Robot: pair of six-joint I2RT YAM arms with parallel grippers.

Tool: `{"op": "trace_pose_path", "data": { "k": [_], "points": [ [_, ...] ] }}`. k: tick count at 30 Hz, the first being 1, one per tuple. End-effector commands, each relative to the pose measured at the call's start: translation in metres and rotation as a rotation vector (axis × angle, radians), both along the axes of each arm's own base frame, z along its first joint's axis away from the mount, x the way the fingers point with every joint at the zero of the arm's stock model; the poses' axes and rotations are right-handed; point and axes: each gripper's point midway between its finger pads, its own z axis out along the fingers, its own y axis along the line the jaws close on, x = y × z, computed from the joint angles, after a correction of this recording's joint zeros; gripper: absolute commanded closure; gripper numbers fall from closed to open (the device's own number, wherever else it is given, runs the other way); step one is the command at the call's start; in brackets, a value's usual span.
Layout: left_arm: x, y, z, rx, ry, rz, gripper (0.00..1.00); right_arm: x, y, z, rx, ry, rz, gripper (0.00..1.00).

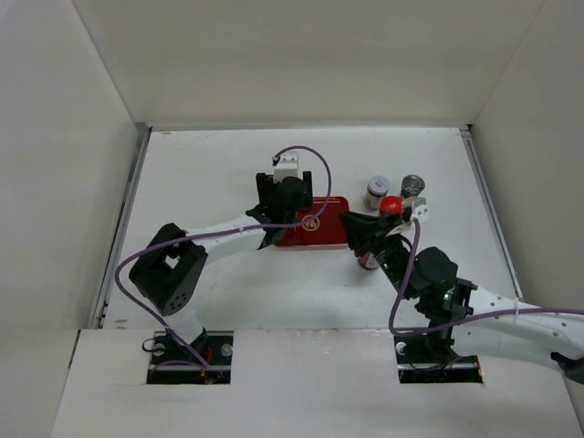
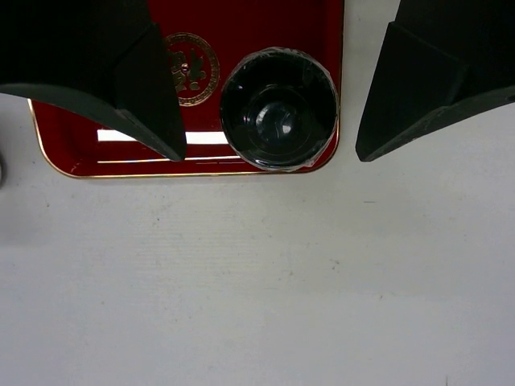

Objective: Organize the condiment bottles

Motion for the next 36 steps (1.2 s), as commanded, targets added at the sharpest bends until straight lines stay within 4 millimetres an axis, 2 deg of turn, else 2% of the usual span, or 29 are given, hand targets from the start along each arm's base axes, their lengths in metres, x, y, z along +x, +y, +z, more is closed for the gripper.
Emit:
{"op": "trace_pose_path", "data": {
  "k": [1, 4, 7, 9, 11, 12, 13, 15, 19, 23, 25, 29, 32, 36],
  "points": [
    [-0.006, -0.001, 0.069, -0.129, -0.154, 0.002, 0.14, 0.007, -0.025, 0.031, 0.047, 0.014, -0.107, 0.73],
    [-0.019, 0.013, 0.103, -0.237, -0.251, 0.007, 0.16, 0.018, -0.039, 0.028, 0.006, 0.049, -0.212, 0.63],
    [-0.034, 0.038, 0.132, -0.339, -0.347, 0.026, 0.22, 0.025, -0.053, 0.022, -0.056, 0.08, -0.31, 0.48],
    [-0.045, 0.059, 0.142, -0.391, -0.386, 0.049, 0.34, 0.028, -0.064, 0.019, -0.092, 0.092, -0.37, 0.35],
    [-0.056, 0.082, 0.138, -0.429, -0.399, 0.085, 0.52, 0.03, -0.08, 0.016, -0.131, 0.099, -0.436, 0.23],
    [-0.06, 0.095, 0.133, -0.448, -0.403, 0.107, 0.6, 0.03, -0.087, 0.014, -0.144, 0.103, -0.467, 0.2],
    [-0.066, 0.107, 0.125, -0.466, -0.401, 0.132, 0.65, 0.03, -0.094, 0.012, -0.163, 0.107, -0.494, 0.18],
    [-0.076, 0.131, 0.11, -0.513, -0.401, 0.178, 0.69, 0.03, -0.109, 0.004, -0.217, 0.117, -0.558, 0.13],
    [-0.089, 0.163, 0.075, -0.557, -0.372, 0.257, 0.69, 0.03, -0.133, -0.008, -0.314, 0.144, -0.66, 0.06],
    [-0.091, 0.174, 0.053, -0.574, -0.34, 0.267, 0.65, 0.031, -0.131, -0.02, -0.397, 0.164, -0.657, 0.04],
    [-0.089, 0.173, 0.052, -0.595, -0.338, 0.253, 0.63, 0.032, -0.126, -0.026, -0.407, 0.177, -0.638, 0.04],
    [-0.089, 0.169, 0.048, -0.606, -0.333, 0.225, 0.54, 0.033, -0.104, -0.029, -0.398, 0.192, -0.517, 0.04],
    [-0.091, 0.171, 0.047, -0.608, -0.339, 0.228, 0.46, 0.035, -0.104, -0.03, -0.372, 0.199, -0.513, 0.04],
    [-0.091, 0.172, 0.043, -0.605, -0.335, 0.231, 0.43, 0.044, -0.113, -0.043, -0.403, 0.232, -0.557, 0.05]
  ]
}}
